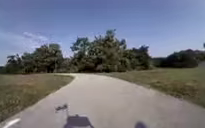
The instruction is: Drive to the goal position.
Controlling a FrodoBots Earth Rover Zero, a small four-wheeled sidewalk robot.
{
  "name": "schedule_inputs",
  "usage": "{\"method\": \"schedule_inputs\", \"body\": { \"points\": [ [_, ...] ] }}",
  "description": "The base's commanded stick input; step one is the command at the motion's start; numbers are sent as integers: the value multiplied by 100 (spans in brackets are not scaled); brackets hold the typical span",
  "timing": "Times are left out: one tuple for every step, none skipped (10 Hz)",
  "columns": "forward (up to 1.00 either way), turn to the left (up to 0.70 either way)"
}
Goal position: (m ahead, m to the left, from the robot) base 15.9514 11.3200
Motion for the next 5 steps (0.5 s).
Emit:
{"method": "schedule_inputs", "body": {
  "points": [
    [100, 6],
    [100, 3],
    [100, 1],
    [100, 1],
    [100, 2]
  ]
}}
